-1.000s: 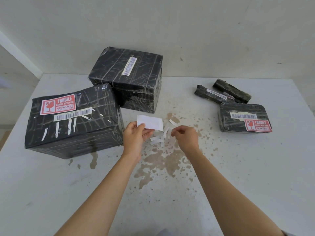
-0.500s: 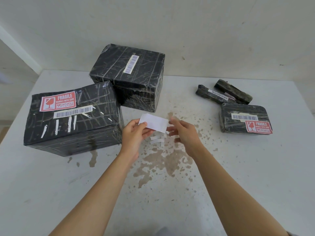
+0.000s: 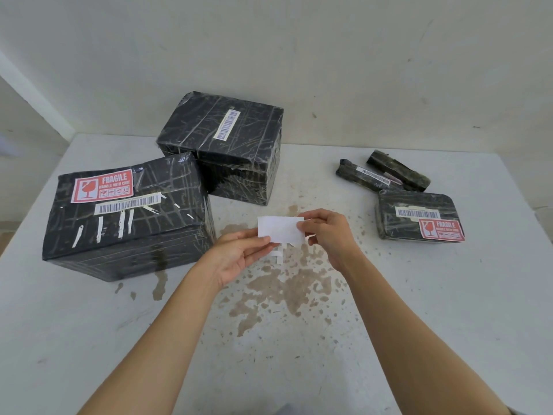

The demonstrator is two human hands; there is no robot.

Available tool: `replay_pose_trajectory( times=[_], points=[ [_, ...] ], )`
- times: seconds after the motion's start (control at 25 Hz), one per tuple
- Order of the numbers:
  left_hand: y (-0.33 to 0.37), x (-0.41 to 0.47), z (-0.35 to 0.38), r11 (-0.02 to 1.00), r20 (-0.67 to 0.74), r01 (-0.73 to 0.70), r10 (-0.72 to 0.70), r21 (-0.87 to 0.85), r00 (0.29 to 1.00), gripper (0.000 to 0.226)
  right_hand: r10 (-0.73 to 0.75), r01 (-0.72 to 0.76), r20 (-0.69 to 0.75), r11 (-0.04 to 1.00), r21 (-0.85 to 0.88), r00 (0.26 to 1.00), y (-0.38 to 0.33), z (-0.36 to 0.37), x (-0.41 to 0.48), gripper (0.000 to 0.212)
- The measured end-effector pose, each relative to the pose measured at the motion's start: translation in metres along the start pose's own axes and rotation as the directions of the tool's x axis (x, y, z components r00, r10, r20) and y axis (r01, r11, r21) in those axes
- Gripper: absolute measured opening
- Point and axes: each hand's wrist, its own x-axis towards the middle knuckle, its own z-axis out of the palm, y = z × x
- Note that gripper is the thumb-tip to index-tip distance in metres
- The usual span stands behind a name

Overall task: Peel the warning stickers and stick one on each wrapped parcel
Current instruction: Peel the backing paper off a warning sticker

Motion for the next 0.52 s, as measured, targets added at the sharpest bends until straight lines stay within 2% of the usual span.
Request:
replay_pose_trajectory(
  times=[0.12,0.32,0.52],
  points=[
    [0.0012,-0.0021,0.0026,0.997,0.071,0.057,-0.054,-0.046,0.996,0.031,-0.018,0.019,-0.018,1.000,0.019,1.000,-0.0021,0.0011,-0.0016,0.009],
    [-0.0039,-0.0033,0.0057,0.988,0.117,0.063,-0.046,-0.143,0.992,0.027,-0.010,0.016,-0.069,0.996,0.083,0.998,-0.0019,0.0058,-0.0048,0.007],
    [-0.0082,-0.0071,0.0074,0.998,0.062,-0.010,0.014,-0.054,0.998,0.030,-0.014,0.032,-0.099,0.984,0.178,0.995,-0.0069,0.0022,-0.0102,0.006]
  ],
)
